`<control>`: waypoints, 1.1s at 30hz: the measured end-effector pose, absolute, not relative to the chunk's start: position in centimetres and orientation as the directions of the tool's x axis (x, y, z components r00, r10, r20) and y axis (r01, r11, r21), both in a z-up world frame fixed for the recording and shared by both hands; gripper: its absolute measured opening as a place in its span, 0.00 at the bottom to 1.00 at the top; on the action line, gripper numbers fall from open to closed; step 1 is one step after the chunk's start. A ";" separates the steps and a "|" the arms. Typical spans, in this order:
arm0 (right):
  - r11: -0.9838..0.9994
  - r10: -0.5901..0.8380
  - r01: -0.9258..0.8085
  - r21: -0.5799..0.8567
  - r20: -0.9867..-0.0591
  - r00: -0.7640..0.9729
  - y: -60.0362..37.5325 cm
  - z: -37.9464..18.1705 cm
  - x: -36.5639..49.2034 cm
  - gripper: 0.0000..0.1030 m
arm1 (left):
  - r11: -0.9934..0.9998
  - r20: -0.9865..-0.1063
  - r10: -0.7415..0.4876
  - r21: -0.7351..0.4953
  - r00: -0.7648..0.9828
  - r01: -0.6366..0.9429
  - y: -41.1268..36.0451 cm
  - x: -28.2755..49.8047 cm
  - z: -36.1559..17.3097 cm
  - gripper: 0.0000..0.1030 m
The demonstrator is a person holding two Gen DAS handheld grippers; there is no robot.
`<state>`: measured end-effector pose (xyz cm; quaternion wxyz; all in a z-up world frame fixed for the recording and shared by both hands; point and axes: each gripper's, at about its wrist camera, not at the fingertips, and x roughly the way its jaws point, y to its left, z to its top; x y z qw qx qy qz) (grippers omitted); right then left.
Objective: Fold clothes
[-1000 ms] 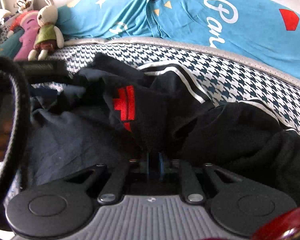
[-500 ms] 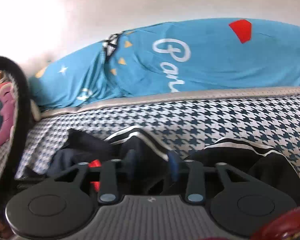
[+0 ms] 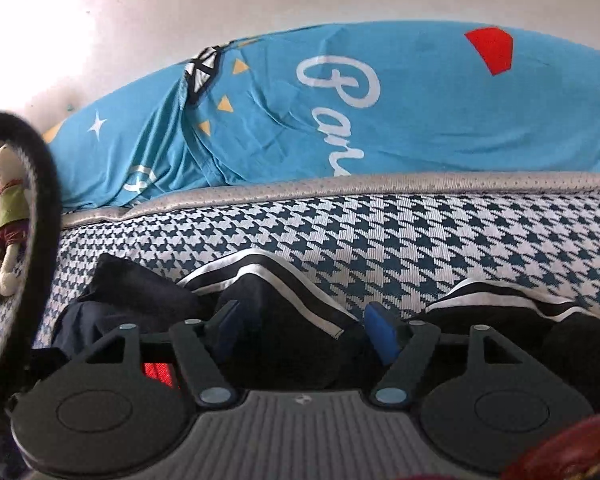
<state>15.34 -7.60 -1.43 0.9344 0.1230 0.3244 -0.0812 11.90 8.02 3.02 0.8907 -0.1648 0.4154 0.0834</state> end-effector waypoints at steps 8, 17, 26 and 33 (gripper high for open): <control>0.954 -0.093 0.253 0.161 -0.644 0.760 -6.1 -2.5 17.1 0.66 | 0.951 -0.750 0.045 -0.170 0.660 -0.257 7.9 11.5 3.6 1.00; 0.966 -0.031 0.178 0.188 -0.598 0.801 -4.7 -0.9 16.9 0.07 | 0.949 -0.735 0.053 -0.174 0.676 -0.263 8.8 11.4 4.5 1.00; 0.972 0.174 -0.067 0.223 -0.506 0.845 0.1 3.1 13.1 0.07 | 0.916 -0.673 0.067 -0.251 0.736 -0.313 11.5 11.1 7.3 1.00; 0.957 0.286 -0.252 0.142 -0.591 0.754 5.1 2.5 9.1 0.12 | 0.891 -0.651 0.032 -0.325 0.758 -0.317 12.8 10.5 8.2 1.00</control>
